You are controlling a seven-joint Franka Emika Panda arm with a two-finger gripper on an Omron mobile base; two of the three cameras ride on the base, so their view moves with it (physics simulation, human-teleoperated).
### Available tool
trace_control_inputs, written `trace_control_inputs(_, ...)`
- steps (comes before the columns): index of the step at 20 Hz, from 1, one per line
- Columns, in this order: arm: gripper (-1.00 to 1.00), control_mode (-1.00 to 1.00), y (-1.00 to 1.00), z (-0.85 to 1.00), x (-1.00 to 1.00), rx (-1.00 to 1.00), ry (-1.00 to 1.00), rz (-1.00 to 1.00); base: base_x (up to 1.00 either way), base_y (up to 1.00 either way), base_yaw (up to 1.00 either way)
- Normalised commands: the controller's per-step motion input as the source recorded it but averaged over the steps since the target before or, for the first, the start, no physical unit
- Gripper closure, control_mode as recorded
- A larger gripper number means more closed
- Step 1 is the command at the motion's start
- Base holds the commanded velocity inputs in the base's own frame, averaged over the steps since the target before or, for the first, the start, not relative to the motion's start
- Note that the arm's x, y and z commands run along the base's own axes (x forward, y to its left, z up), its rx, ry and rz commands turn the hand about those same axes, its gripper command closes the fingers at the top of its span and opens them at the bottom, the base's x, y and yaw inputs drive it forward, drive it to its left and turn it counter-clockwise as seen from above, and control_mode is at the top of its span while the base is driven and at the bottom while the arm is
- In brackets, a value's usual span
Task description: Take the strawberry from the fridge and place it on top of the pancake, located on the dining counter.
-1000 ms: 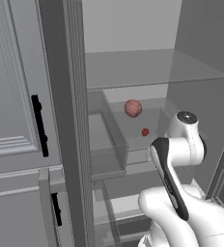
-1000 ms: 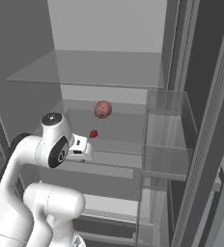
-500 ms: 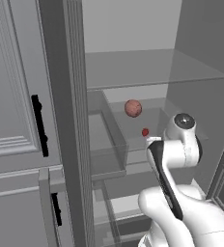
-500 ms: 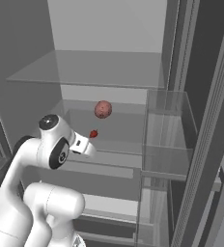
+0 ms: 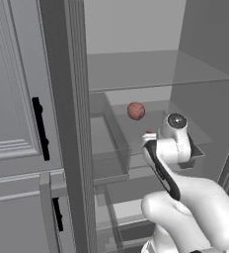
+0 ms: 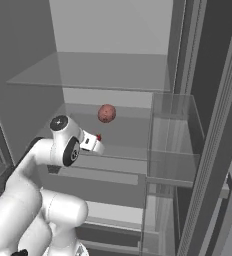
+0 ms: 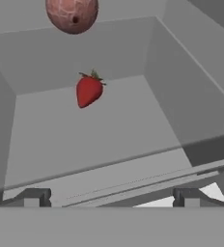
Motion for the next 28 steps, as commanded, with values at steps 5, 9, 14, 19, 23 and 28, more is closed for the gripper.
trace_control_inputs(5, -1.00, -1.00, 0.28, 0.18, 0.66, 0.00, 0.06, 0.00, 0.00, 0.00, 0.00)
trace_control_inputs(9, -1.00, -1.00, 0.05, 0.25, 0.31, 0.01, 0.10, 0.00, 0.00, 0.00, 0.00)
trace_control_inputs(14, -1.00, -1.00, -0.06, 0.00, 0.55, 0.00, 0.11, 0.00, 0.00, 0.00, 0.00)
trace_control_inputs(19, -1.00, -1.00, -0.01, -0.32, 0.45, 0.00, 0.00, 0.00, 0.00, 0.00, 0.00)
trace_control_inputs(23, -1.00, -1.00, -0.07, -0.25, 0.41, 0.00, 0.01, -0.02, 0.00, 0.00, 0.00)
trace_control_inputs(28, -1.00, -1.00, -0.06, -0.28, 0.12, 0.00, 0.00, -0.04, 0.00, 0.00, 0.00)
